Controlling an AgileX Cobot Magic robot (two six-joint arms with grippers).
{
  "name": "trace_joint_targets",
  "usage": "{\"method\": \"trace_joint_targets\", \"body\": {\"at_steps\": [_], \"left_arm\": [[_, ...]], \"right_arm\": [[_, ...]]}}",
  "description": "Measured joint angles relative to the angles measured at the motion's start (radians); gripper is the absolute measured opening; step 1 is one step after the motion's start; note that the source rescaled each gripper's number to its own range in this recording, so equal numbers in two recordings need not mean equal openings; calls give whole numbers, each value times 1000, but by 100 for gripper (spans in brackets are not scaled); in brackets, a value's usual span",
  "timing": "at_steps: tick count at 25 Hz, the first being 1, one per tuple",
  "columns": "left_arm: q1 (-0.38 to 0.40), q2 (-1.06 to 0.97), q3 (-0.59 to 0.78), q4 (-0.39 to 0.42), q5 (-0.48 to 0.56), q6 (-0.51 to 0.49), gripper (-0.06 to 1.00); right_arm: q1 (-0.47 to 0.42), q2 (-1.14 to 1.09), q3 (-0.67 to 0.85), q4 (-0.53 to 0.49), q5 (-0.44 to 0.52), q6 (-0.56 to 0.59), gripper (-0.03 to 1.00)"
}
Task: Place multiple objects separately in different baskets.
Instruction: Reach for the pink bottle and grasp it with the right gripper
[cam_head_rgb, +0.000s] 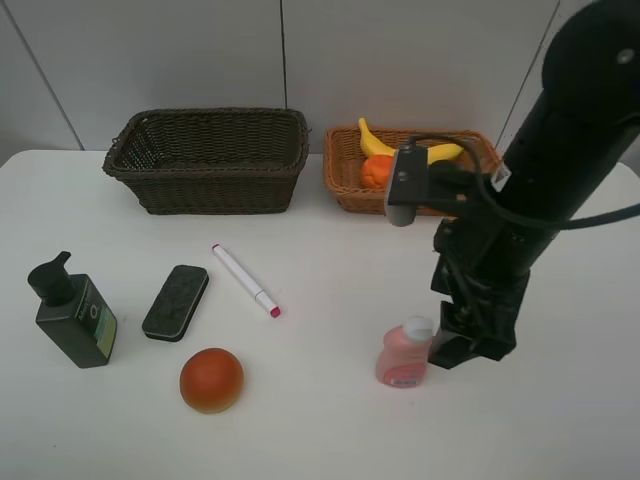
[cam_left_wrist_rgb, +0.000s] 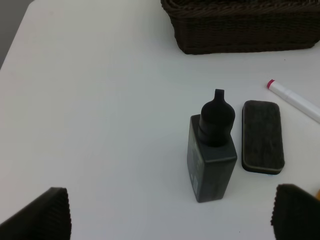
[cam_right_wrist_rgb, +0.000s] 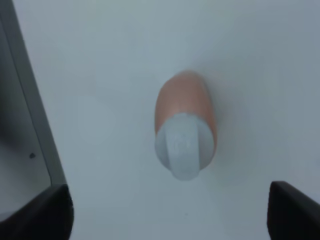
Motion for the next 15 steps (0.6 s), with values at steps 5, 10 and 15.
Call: {"method": "trace_joint_targets", "body": {"at_steps": [5, 10, 15], "left_arm": [[0, 0, 0, 0, 0, 0, 100], [0, 0, 0, 0, 0, 0, 100], [0, 0, 0, 0, 0, 0, 100]], "right_arm": [[0, 0, 58, 32, -109, -46, 97], [0, 10, 83, 32, -174, -58, 97], [24, 100, 88, 30, -212, -61, 97]]}}
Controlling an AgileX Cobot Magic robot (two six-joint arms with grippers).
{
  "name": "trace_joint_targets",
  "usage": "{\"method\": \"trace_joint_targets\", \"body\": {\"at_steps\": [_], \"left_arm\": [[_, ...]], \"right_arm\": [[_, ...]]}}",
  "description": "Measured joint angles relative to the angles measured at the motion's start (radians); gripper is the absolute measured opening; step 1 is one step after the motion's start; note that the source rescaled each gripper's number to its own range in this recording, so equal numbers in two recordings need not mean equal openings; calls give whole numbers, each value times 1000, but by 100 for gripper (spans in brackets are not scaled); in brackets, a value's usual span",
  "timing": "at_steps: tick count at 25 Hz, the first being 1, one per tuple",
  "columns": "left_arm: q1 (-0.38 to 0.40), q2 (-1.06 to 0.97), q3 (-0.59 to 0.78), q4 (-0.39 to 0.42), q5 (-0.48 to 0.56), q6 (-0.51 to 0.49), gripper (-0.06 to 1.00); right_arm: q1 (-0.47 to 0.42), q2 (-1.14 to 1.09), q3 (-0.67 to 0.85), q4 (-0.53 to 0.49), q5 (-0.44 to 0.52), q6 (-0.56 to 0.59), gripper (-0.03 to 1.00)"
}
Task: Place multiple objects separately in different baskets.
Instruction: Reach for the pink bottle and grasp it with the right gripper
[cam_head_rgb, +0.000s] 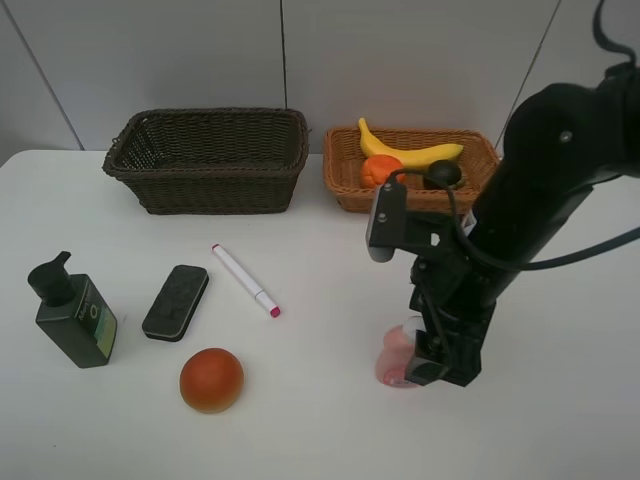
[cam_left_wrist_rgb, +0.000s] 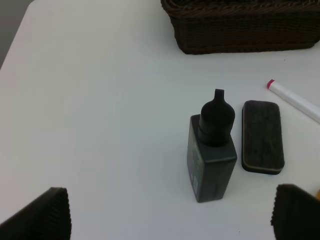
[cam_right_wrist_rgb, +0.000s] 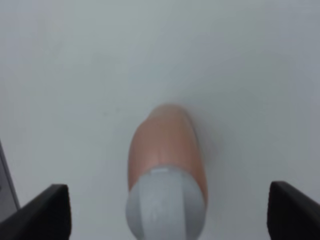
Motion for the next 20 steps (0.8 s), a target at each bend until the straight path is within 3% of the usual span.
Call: {"method": "trace_joint_targets", "body": {"at_steps": [14, 18, 20], "left_arm": [[0, 0, 0, 0, 0, 0, 100], [0, 0, 0, 0, 0, 0, 100], [0, 0, 0, 0, 0, 0, 100]], "right_arm": [[21, 106, 1, -1, -71, 0, 96], [21, 109, 1, -1, -71, 0, 82], [21, 109, 1, -1, -70, 0, 63]]}}
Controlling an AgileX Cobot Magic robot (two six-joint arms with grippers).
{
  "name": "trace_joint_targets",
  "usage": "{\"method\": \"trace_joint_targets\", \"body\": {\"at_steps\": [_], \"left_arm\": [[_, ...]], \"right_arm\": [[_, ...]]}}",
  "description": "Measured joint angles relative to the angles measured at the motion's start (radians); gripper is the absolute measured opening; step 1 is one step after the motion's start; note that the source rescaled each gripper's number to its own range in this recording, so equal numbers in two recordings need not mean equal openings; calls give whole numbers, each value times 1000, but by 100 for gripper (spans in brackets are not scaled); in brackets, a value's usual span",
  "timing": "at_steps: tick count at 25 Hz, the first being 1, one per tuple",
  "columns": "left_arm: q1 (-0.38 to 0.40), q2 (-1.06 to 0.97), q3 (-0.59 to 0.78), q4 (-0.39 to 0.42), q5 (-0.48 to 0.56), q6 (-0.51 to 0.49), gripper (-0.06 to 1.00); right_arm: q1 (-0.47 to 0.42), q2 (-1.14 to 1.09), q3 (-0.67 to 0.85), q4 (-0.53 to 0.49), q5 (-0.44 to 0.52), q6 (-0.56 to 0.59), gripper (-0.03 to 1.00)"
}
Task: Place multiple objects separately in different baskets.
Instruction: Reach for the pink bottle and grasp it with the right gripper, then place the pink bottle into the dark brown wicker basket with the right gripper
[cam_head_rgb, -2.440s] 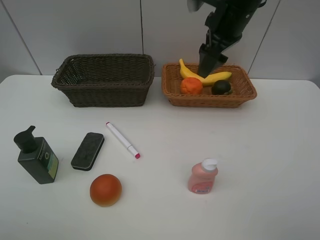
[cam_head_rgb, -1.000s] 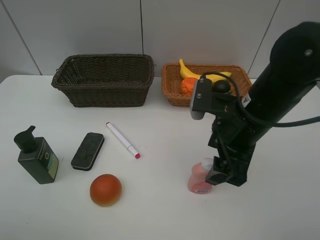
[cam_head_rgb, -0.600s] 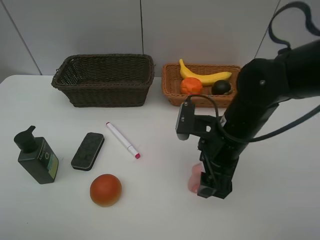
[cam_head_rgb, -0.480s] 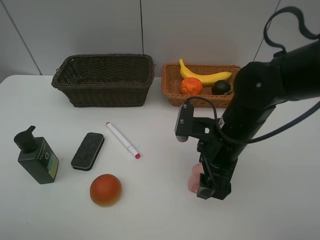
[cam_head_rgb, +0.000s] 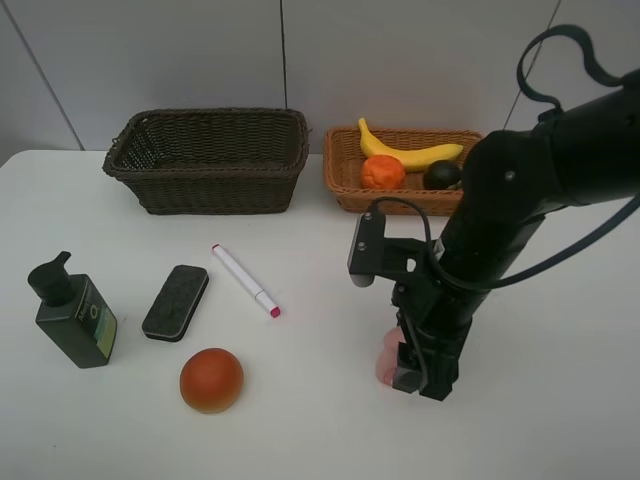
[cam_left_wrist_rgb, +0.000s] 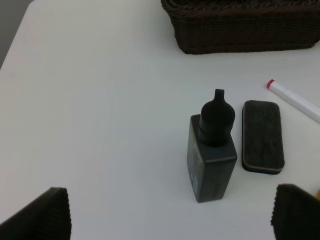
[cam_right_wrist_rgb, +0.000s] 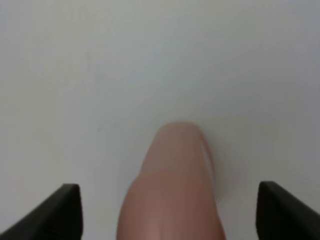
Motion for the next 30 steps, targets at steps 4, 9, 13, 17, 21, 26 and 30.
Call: {"method": "trace_joint_targets", "body": {"at_steps": [4, 9, 13, 17, 21, 26, 30], "left_arm": [[0, 0, 0, 0, 0, 0, 100], [0, 0, 0, 0, 0, 0, 100], [0, 0, 0, 0, 0, 0, 100], [0, 0, 0, 0, 0, 0, 100], [0, 0, 0, 0, 0, 0, 100], [0, 0, 0, 0, 0, 0, 100], [0, 0, 0, 0, 0, 0, 100]], "right_arm": [[0, 0, 0, -1, 3, 1, 0], [0, 0, 0, -3, 4, 0, 0], [0, 0, 0, -3, 4, 0, 0], [0, 0, 0, -3, 4, 0, 0], [0, 0, 0, -12, 5, 0, 0], [0, -54, -37, -45, 70, 0, 0], [0, -126, -153, -105, 130, 0, 0]]}}
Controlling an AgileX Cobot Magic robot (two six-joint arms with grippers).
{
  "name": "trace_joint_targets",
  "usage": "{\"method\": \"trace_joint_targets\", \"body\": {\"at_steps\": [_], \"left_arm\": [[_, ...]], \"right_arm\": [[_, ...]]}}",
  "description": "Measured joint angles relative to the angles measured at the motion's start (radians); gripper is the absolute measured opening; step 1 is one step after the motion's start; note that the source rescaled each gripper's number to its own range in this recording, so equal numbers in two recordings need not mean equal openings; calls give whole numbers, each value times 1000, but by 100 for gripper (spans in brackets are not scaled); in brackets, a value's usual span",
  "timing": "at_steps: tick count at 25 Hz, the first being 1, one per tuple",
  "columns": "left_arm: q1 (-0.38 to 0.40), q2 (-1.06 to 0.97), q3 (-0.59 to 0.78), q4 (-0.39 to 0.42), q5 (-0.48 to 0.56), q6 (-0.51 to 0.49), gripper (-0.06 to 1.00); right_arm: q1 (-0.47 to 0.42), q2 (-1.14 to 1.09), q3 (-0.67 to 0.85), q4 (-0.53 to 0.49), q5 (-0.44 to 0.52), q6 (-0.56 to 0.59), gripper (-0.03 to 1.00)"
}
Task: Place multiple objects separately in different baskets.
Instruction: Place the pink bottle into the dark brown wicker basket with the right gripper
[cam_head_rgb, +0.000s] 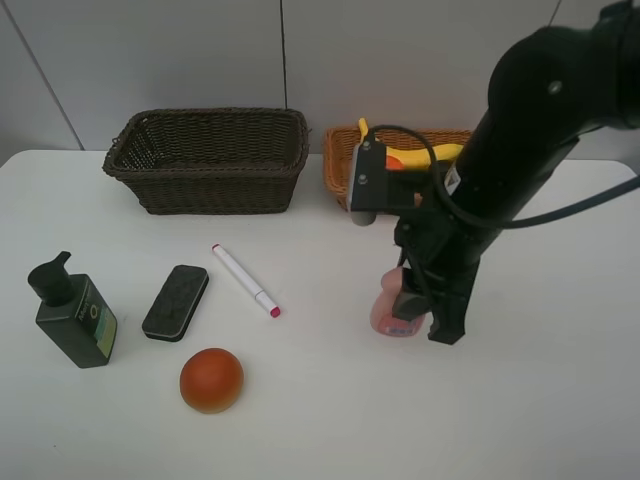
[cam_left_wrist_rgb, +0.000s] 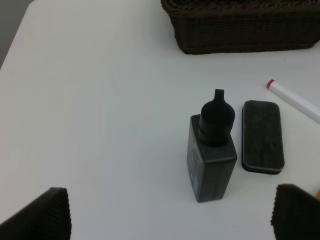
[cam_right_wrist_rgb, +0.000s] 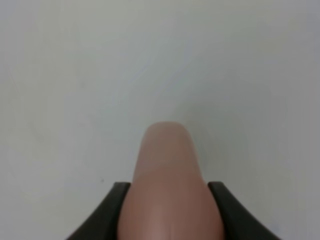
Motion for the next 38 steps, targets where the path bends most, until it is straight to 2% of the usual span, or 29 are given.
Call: {"method": "trace_joint_targets", "body": {"at_steps": [4, 7, 11, 12, 16, 19, 23, 31, 38], "left_arm": [[0, 0, 0, 0, 0, 0, 100], [0, 0, 0, 0, 0, 0, 100], [0, 0, 0, 0, 0, 0, 100], [0, 0, 0, 0, 0, 0, 100], [0, 0, 0, 0, 0, 0, 100], [0, 0, 0, 0, 0, 0, 100], [0, 0, 0, 0, 0, 0, 100], [0, 0, 0, 0, 0, 0, 100], [0, 0, 0, 0, 0, 0, 100]], "right_arm": [[0, -35, -135, -73, 11, 0, 0], [0, -30, -226, -116, -25, 0, 0], [0, 12, -306, -156, -192, 0, 0], [0, 12, -306, -156, -192, 0, 0], [-1, 123, -387, -178, -372, 0, 0], [-1, 244, -484, -182, -440, 0, 0], [-1, 425, -662, -182, -453, 0, 0], [-1, 726, -972, -136, -406, 0, 0], [-1, 785, -981, -110, -387, 0, 0]]}}
